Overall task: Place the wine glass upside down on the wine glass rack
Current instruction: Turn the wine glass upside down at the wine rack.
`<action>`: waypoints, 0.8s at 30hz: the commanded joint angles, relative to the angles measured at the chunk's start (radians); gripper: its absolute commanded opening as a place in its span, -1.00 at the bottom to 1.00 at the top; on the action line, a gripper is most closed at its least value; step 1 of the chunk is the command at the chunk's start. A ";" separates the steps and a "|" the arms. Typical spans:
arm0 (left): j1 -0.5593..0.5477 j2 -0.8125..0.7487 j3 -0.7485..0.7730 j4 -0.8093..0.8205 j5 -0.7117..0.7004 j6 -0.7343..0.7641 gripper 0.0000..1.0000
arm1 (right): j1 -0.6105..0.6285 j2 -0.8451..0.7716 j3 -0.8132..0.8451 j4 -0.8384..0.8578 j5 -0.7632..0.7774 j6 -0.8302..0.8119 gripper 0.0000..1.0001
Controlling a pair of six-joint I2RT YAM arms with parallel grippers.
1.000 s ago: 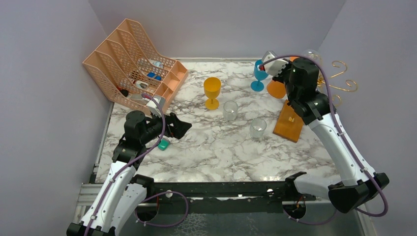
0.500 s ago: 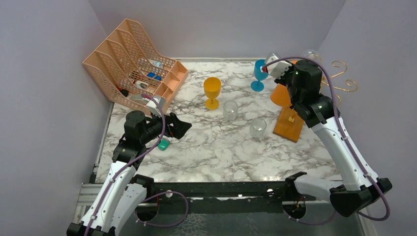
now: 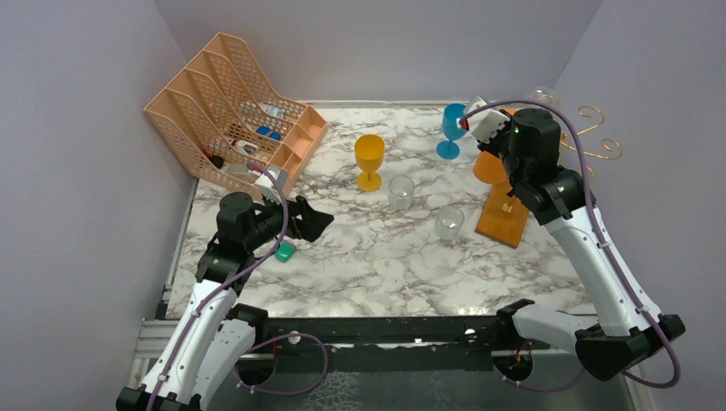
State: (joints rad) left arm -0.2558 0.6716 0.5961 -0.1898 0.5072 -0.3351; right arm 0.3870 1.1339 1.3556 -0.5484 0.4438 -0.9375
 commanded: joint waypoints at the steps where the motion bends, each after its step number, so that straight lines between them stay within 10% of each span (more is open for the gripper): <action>1: -0.002 0.000 0.008 0.004 -0.017 0.007 0.99 | 0.004 -0.033 0.030 -0.052 -0.021 0.067 -0.33; 14: -0.003 0.010 0.015 -0.017 -0.095 -0.039 0.99 | 0.004 -0.097 0.095 -0.139 -0.180 0.352 0.08; 24: -0.003 0.260 0.226 -0.085 -0.191 -0.057 0.80 | 0.004 -0.229 0.058 -0.010 -0.624 0.806 0.27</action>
State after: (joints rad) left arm -0.2558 0.8394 0.7116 -0.2573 0.3790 -0.3946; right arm 0.3870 0.9550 1.4498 -0.6518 0.0658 -0.3775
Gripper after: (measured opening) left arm 0.926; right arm 0.635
